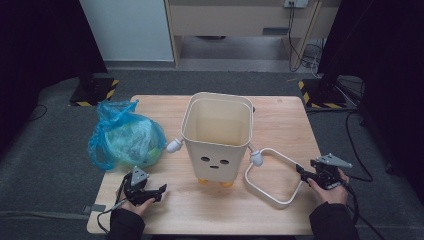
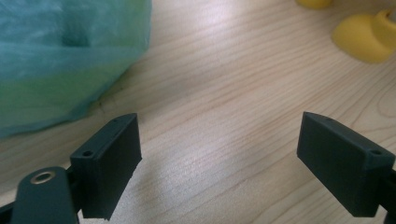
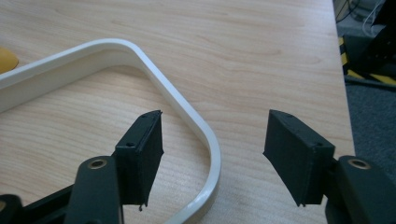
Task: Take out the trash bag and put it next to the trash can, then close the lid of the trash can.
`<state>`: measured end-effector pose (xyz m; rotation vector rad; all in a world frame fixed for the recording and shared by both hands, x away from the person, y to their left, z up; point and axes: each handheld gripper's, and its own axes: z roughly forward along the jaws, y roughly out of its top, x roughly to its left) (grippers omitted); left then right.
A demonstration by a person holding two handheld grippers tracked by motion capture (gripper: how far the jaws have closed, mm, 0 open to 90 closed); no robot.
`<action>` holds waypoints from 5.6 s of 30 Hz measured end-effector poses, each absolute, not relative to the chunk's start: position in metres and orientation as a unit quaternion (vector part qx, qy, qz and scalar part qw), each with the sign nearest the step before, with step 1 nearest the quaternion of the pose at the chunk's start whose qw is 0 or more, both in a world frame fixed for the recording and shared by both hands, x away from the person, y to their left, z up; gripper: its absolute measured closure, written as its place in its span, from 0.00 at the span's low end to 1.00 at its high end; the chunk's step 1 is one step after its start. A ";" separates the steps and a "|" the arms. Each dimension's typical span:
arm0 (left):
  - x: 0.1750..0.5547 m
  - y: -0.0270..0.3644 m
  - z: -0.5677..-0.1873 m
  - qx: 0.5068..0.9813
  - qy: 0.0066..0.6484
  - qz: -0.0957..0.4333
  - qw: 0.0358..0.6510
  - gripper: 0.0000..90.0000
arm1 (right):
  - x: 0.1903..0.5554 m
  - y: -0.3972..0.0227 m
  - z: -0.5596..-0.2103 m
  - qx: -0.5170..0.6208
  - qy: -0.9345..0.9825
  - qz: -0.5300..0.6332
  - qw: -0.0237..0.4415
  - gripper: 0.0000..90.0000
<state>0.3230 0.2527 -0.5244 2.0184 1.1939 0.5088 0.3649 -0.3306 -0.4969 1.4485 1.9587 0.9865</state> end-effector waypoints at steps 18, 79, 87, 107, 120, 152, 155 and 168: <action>0.326 0.255 -0.534 0.789 0.470 0.187 0.349 0.09 | 0.370 -0.330 -0.505 0.536 0.737 0.341 0.229 0.51; 0.329 0.248 -0.536 0.807 0.455 0.187 0.328 0.00 | 0.395 -0.320 -0.517 0.515 0.783 0.280 0.209 0.89; 0.329 0.248 -0.536 0.807 0.455 0.187 0.328 0.00 | 0.392 -0.320 -0.502 0.522 0.761 0.309 0.231 0.89; 0.329 0.248 -0.536 0.806 0.457 0.187 0.328 0.00 | 0.397 -0.316 -0.471 0.552 0.690 0.341 0.321 0.87; 0.329 0.248 -0.536 0.806 0.457 0.187 0.328 0.00 | 0.405 -0.309 -0.439 0.562 0.643 0.391 0.343 0.87; 0.329 0.248 -0.536 0.806 0.457 0.187 0.328 0.00 | 0.403 -0.316 -0.358 0.552 0.566 0.474 0.387 0.86; 0.329 0.248 -0.536 0.806 0.457 0.187 0.328 0.00 | 0.405 -0.315 -0.349 0.549 0.561 0.481 0.390 0.86; 0.329 0.248 -0.536 0.806 0.457 0.187 0.328 0.00 | 0.407 -0.307 -0.314 0.524 0.553 0.518 0.390 0.86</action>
